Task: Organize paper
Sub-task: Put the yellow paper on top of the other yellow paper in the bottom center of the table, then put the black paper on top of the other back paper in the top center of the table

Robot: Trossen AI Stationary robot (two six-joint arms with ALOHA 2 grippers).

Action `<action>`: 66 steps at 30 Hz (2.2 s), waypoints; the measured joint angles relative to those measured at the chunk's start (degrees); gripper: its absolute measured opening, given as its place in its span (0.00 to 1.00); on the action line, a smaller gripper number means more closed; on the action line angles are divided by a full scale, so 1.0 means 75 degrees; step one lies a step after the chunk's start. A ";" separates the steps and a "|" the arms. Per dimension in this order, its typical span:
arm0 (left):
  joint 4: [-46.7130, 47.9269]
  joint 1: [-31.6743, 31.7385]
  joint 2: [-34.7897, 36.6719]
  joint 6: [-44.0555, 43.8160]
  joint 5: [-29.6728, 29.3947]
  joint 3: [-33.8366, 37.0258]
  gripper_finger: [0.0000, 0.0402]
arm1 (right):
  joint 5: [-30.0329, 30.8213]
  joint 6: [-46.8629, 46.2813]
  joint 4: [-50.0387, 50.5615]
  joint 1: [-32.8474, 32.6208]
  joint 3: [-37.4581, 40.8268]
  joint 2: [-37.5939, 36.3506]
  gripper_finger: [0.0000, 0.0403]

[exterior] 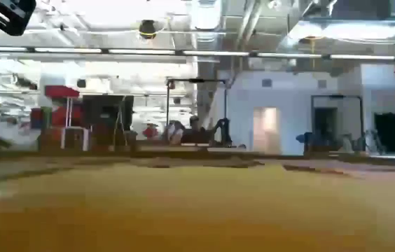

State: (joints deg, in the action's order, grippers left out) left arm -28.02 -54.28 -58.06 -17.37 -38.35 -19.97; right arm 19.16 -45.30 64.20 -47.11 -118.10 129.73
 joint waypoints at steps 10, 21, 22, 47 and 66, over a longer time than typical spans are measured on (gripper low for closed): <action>0.0675 0.0111 -0.0003 0.1075 -0.0393 -0.0003 0.08 | 0.0008 -0.0106 0.0203 0.0111 0.0003 0.0003 0.38; 0.5265 0.1842 -0.0006 -0.0440 -0.0683 -0.0545 0.13 | 0.0059 -0.0098 0.0489 0.0357 0.0003 0.0003 0.40; 0.5423 0.2026 -0.0019 -0.0489 -0.0599 -0.0545 0.15 | 0.0058 -0.0098 0.0506 0.0356 0.0003 0.0003 0.40; 0.5362 0.5322 -0.2092 0.1328 0.0093 -0.0405 0.42 | 0.0061 0.0244 0.0706 0.0501 0.0006 0.0006 0.40; 0.4336 0.6705 -0.3587 0.1678 -0.0042 -0.0431 0.12 | 0.0064 0.0298 0.0705 0.0504 0.0006 0.0006 0.40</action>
State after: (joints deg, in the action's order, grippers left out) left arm 4.50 -4.00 -84.97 -4.78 -38.66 -23.20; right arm 19.64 -43.07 69.49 -43.33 -118.06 129.78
